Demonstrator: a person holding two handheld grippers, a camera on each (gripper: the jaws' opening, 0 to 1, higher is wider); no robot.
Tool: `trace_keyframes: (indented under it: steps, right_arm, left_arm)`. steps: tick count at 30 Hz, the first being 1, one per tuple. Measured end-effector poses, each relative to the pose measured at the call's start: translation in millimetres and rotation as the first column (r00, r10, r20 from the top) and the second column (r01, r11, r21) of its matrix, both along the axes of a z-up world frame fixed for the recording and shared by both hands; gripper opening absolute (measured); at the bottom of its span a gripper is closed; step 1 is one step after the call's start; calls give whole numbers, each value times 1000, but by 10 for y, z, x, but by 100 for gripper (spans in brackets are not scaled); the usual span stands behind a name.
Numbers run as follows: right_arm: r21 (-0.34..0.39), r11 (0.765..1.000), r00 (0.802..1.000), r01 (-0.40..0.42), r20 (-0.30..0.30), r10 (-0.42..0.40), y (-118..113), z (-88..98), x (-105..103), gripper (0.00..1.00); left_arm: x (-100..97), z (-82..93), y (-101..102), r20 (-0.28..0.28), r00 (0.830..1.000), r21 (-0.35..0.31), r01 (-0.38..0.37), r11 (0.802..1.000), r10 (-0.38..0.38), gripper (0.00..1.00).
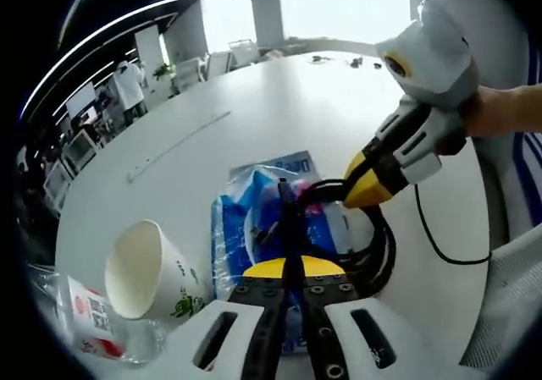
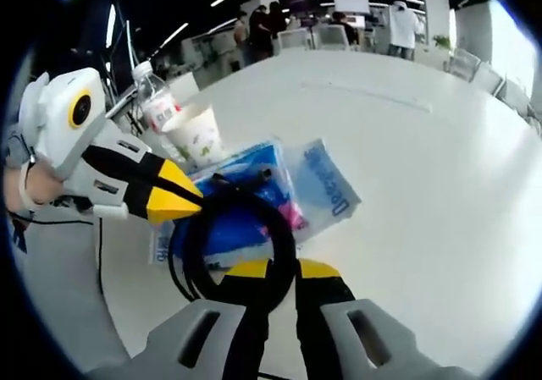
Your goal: Arrange the tabletop items into an orderly group along one side of the table until the central work area is clear of visible clutter.
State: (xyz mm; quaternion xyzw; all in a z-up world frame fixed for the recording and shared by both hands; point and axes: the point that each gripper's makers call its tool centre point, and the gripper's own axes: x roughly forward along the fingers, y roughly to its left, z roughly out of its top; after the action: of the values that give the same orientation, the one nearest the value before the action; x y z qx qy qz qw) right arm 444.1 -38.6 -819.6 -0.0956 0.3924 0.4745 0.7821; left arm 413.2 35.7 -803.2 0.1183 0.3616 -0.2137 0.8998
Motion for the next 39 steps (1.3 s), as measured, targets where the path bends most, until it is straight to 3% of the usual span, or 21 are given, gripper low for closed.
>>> trace_keyframes:
  steps: [3,19,39]
  right_arm:
    - [4,1000,1000,-15,22,15,-6,44,-14,2]
    - [24,1000,1000,18,23,-18,-140,181,-121,2]
    - [28,995,992,98,71,-100,-618,386,-144,2]
  left_arm:
    - [-12,29,-4,7,1000,-18,-9,1000,9,0]
    - [-63,131,-103,10,1000,-55,-6,998,7,0]
    - [-50,308,-565,35,998,-100,51,994,-48,0]
